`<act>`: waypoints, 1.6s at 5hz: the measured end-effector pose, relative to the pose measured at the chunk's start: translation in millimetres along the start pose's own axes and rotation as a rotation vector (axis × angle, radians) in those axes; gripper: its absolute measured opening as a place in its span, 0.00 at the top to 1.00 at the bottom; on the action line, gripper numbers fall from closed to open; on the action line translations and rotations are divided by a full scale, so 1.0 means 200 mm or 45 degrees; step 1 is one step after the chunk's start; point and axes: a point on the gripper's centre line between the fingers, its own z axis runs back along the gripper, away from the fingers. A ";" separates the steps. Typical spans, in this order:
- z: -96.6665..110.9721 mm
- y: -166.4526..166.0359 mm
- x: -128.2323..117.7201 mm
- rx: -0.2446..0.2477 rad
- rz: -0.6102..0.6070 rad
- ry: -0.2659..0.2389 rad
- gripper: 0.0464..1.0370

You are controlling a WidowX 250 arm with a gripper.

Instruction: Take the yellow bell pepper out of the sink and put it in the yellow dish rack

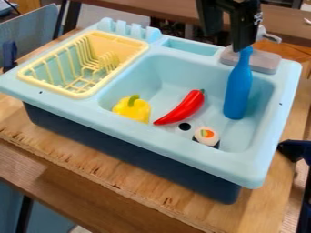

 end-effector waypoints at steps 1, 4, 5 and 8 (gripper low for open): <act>-0.06 -0.01 -0.03 -0.021 0.006 0.041 0.04; 0.26 0.05 -0.53 0.032 0.118 -0.080 0.04; 0.25 0.08 -0.61 0.030 0.128 -0.064 0.04; 0.09 0.13 -0.67 -0.015 0.146 -0.039 0.04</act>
